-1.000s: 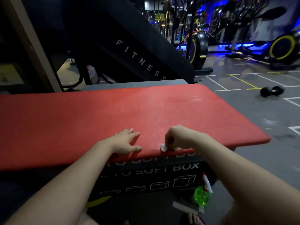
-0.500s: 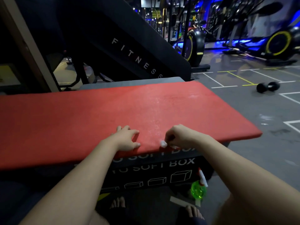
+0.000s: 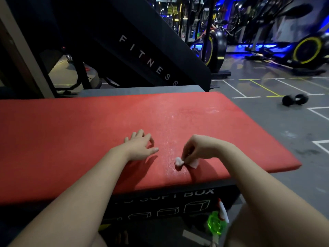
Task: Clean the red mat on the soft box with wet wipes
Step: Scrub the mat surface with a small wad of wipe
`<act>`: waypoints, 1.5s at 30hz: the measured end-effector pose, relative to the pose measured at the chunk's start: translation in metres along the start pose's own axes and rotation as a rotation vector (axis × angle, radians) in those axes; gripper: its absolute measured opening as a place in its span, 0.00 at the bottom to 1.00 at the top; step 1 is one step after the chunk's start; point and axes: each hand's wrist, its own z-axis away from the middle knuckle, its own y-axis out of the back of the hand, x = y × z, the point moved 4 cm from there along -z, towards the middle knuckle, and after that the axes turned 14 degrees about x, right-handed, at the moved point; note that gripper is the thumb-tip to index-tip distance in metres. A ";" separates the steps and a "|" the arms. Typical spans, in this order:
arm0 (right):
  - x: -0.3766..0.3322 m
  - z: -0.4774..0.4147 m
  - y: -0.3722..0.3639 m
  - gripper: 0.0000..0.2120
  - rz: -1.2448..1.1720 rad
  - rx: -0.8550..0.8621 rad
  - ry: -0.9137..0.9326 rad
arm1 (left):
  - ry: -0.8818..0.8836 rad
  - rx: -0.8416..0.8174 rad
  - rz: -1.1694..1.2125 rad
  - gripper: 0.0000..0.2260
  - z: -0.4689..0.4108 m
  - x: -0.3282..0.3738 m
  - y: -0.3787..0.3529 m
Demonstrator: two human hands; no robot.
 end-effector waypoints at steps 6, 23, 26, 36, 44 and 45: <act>0.003 -0.026 0.000 0.05 -0.040 0.087 0.118 | 0.007 0.020 -0.004 0.28 -0.034 0.005 -0.007; 0.043 -0.095 0.011 0.05 -0.108 0.398 0.129 | 0.065 0.173 -0.136 0.30 -0.092 -0.033 -0.044; 0.055 -0.119 0.011 0.05 -0.119 0.602 0.040 | 0.067 0.175 -0.130 0.31 -0.092 -0.033 -0.045; 0.056 -0.116 0.008 0.06 -0.209 0.337 0.037 | 0.114 0.310 -0.074 0.22 -0.157 -0.025 -0.010; 0.066 -0.141 -0.006 0.04 -0.172 0.621 0.035 | 0.160 0.416 -0.007 0.24 -0.238 -0.017 -0.047; 0.067 -0.144 -0.006 0.04 -0.162 0.626 0.029 | 0.160 0.392 -0.024 0.25 -0.240 -0.019 -0.054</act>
